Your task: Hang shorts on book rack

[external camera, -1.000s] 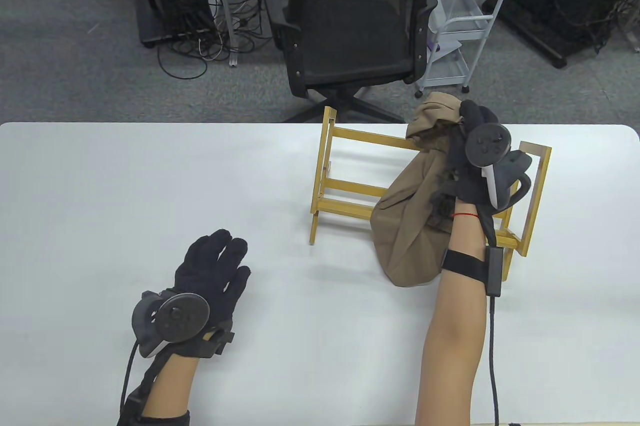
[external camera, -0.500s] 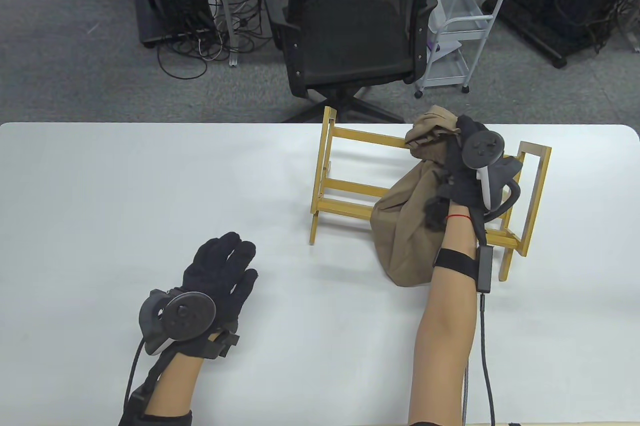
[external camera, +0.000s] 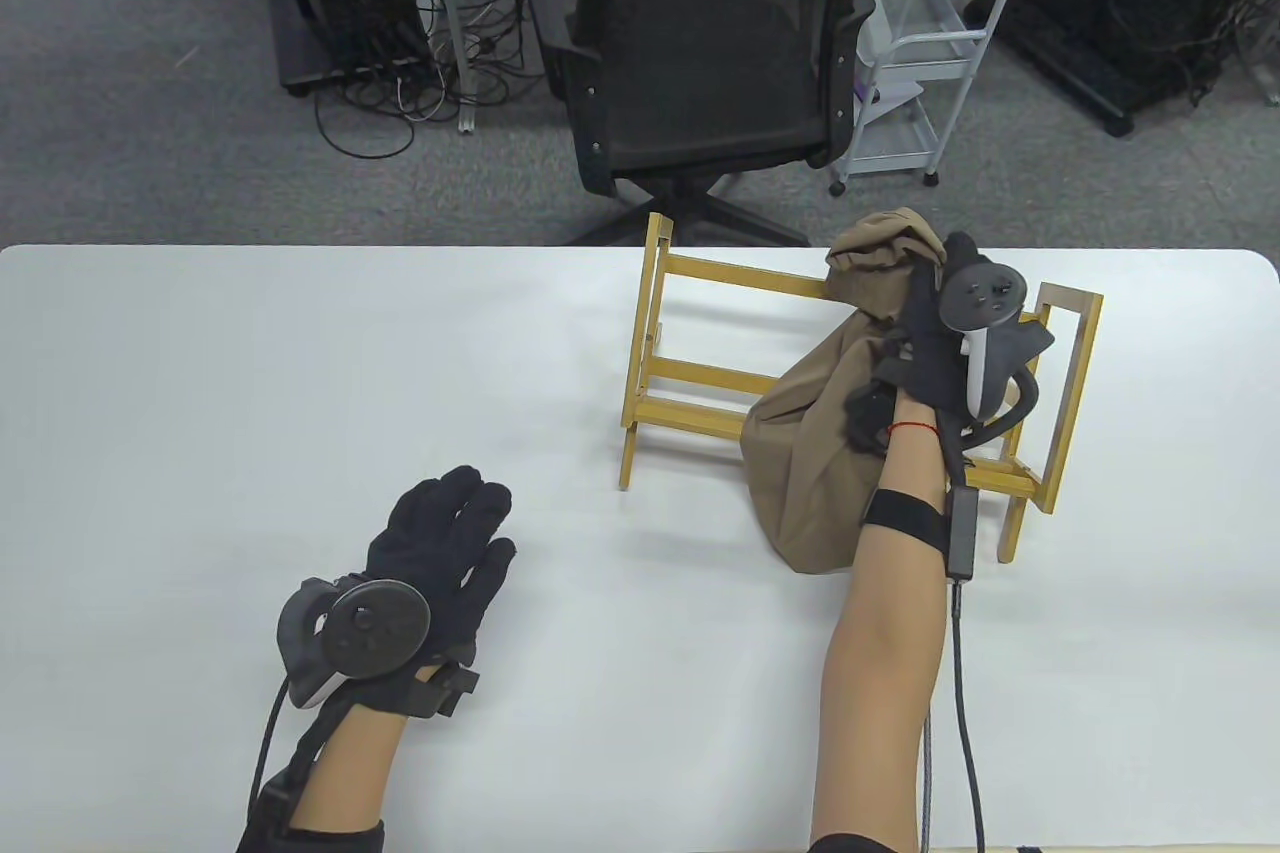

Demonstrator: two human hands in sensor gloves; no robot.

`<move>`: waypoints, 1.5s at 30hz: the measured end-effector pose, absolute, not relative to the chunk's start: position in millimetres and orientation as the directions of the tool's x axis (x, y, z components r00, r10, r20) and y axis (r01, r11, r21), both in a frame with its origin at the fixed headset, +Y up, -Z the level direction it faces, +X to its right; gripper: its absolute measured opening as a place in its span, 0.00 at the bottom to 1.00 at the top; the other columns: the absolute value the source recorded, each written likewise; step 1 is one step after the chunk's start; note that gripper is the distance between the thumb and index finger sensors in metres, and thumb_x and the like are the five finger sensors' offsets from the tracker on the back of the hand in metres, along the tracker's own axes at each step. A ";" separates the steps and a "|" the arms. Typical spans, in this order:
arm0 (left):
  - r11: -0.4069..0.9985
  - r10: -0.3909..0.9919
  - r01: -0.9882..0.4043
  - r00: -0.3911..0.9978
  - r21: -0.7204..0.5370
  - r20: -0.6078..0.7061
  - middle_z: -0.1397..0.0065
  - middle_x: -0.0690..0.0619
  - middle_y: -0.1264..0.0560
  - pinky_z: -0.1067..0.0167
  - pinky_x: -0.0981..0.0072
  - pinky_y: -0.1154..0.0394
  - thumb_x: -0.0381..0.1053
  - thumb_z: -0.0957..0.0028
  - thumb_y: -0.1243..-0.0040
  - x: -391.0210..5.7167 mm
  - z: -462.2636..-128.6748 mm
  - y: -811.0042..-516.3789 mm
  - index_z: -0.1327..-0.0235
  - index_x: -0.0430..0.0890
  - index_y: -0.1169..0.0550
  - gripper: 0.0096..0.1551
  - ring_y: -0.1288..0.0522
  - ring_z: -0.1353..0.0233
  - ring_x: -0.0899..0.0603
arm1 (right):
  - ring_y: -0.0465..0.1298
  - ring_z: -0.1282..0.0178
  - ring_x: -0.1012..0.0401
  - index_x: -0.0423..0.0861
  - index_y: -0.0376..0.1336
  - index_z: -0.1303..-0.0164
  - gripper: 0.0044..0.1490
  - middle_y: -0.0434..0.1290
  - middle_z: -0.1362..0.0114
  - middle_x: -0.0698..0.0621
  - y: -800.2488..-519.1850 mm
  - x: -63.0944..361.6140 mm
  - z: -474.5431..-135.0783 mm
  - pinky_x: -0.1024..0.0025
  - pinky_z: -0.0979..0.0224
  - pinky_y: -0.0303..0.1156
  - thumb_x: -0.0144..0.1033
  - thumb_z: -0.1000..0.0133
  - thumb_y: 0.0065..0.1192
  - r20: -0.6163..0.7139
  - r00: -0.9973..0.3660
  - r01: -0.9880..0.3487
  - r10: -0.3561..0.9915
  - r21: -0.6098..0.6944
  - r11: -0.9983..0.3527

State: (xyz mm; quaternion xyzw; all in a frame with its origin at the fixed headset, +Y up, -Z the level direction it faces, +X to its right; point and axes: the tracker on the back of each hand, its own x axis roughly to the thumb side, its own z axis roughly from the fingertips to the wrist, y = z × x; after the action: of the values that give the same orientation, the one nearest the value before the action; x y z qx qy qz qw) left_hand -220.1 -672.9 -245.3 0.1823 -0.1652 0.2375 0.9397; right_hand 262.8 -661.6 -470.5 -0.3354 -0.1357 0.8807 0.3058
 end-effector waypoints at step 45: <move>0.816 0.408 -0.520 0.827 0.253 0.386 0.22 0.48 0.31 0.38 0.39 0.30 0.60 0.46 0.43 -226.1 -248.3 -674.8 0.31 0.55 0.24 0.29 0.30 0.28 0.28 | 0.65 0.14 0.65 0.62 0.30 0.17 0.43 0.41 0.10 0.54 -667.0 256.8 -459.9 0.80 0.14 0.72 0.67 0.34 0.36 -0.275 -0.242 -0.847 0.931 -0.408 -0.341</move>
State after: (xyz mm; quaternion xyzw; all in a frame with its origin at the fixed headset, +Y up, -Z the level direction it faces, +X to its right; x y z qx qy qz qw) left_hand -226.1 -674.8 -248.3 0.1764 -0.1592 0.2470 0.9394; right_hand 256.8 -667.0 -459.9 -0.2389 -0.0876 0.7831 0.5674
